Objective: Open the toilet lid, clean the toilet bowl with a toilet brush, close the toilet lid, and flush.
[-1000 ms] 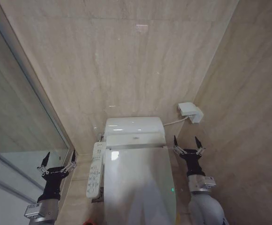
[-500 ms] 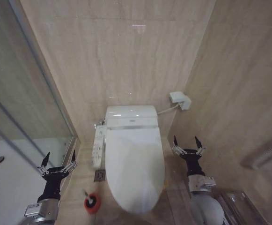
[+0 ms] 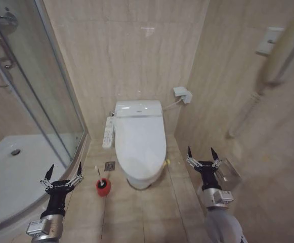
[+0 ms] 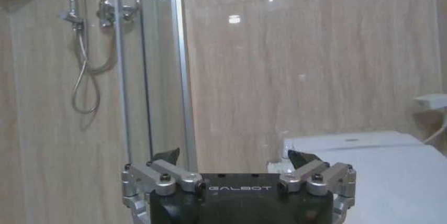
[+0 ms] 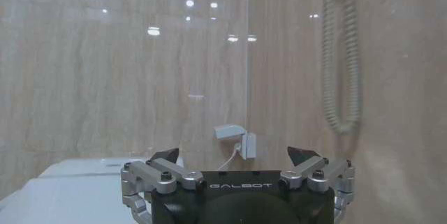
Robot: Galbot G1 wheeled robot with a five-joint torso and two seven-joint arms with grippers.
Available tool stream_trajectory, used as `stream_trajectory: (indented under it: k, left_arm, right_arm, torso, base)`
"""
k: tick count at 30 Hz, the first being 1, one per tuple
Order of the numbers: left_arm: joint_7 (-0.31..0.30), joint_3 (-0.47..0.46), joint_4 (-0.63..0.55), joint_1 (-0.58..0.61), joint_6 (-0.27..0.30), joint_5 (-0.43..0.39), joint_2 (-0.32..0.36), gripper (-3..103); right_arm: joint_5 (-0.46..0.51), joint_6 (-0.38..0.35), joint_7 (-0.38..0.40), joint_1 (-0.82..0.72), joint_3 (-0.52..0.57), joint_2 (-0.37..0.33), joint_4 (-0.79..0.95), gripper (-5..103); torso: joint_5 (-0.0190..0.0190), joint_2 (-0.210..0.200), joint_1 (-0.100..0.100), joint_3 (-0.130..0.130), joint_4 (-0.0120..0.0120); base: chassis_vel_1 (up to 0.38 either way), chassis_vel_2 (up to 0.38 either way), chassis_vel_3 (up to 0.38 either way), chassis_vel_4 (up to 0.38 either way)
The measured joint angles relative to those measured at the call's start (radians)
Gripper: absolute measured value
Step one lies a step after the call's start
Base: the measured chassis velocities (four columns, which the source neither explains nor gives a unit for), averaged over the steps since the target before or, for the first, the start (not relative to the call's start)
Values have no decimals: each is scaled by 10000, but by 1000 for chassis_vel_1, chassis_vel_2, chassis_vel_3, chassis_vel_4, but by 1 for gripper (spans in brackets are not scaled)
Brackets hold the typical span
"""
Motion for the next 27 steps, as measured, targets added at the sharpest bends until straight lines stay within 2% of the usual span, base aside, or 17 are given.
stream_trajectory:
  k: [5,6,12,16,27]
  left_arm:
    - [0,0,0,0,0,0,0,100]
    - [0,0,0,-7,0,0,1,100]
    - [0,0,-1,-9,0,0,2,100]
    - [0,0,-1,-8,0,0,2,100]
    - [0,1,-1,-2,0,0,0,100]
  right_arm:
    - [0,0,0,1,0,0,0,100]
    - [0,0,0,2,0,0,0,100]
    - [0,0,-1,11,0,0,0,100]
    - [0,0,-1,12,0,0,0,100]
    - [0,0,0,2,0,0,0,100]
  torso:
    - [7,1,1,1,2]
    - [1,0,3,1,-3]
    - [4,-8,19,7,6]
    - [4,-7,16,5,2]
    - [5,-1,-1,0,0]
  base:
    - [87,-92,-130,100]
    - [0,0,0,0]
    - [-56,64,78,-61]
    - [3,32,0,-2]
    - [156,-160,-143,154]
